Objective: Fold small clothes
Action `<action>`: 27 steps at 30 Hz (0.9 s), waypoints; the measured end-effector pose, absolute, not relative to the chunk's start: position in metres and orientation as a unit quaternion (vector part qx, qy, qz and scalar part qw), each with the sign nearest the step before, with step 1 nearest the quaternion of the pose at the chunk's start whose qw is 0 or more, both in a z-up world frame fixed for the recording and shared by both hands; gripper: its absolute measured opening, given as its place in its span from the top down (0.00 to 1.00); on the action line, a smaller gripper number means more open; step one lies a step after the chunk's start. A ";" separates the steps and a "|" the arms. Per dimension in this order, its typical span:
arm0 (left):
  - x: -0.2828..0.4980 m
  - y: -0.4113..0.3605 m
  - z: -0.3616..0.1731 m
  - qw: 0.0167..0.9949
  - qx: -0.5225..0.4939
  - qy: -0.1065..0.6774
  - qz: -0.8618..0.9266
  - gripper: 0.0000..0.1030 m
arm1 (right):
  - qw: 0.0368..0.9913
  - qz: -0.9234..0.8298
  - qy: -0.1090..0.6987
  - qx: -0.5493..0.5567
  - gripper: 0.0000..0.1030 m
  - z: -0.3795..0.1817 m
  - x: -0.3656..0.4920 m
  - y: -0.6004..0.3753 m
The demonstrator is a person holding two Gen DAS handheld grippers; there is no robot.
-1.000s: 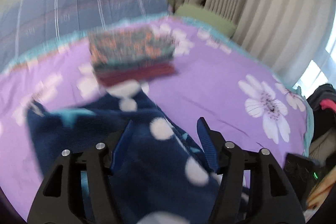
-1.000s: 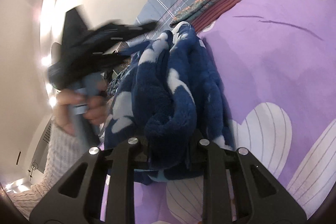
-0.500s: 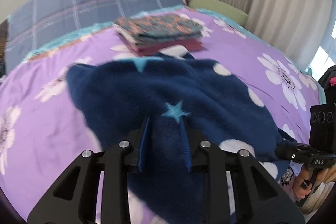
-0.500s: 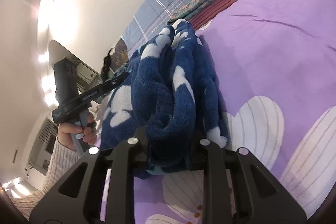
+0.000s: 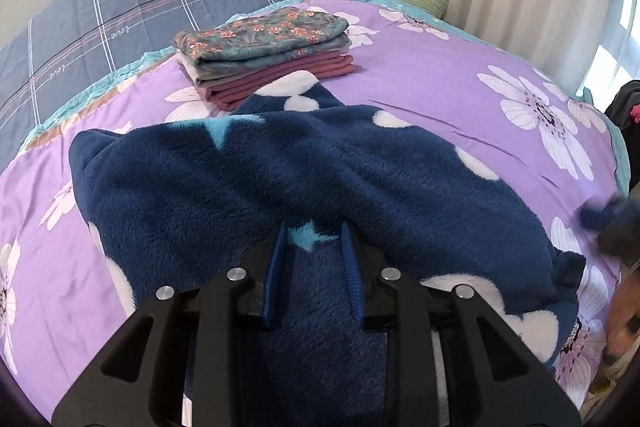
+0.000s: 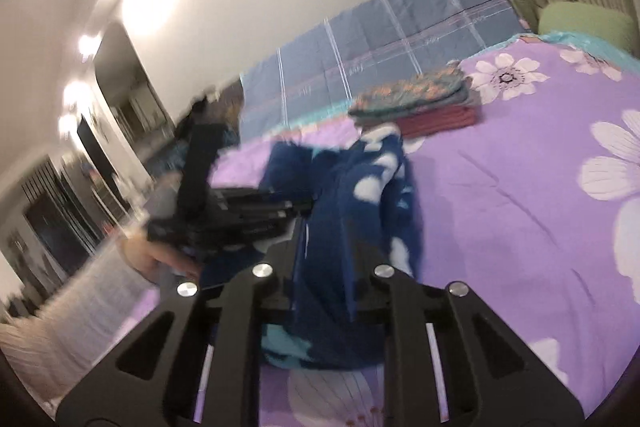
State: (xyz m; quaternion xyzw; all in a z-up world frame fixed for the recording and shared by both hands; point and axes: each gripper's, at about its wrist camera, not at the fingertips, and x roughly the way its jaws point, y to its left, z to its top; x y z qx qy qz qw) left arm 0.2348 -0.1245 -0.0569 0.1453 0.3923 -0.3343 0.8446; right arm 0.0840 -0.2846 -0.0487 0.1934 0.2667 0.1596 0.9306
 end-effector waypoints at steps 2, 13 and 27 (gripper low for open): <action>0.234 -0.125 -0.058 0.847 0.146 0.390 -0.330 0.73 | 0.919 0.137 0.327 0.171 0.84 -0.075 0.108 -0.269; 0.175 -0.082 -0.018 0.892 0.099 0.307 -0.316 0.48 | 0.920 0.113 0.341 0.157 0.84 -0.100 0.118 -0.272; 0.061 -0.074 -0.077 0.899 0.200 0.293 -0.257 0.15 | 0.925 0.105 0.336 0.141 0.83 -0.097 0.110 -0.269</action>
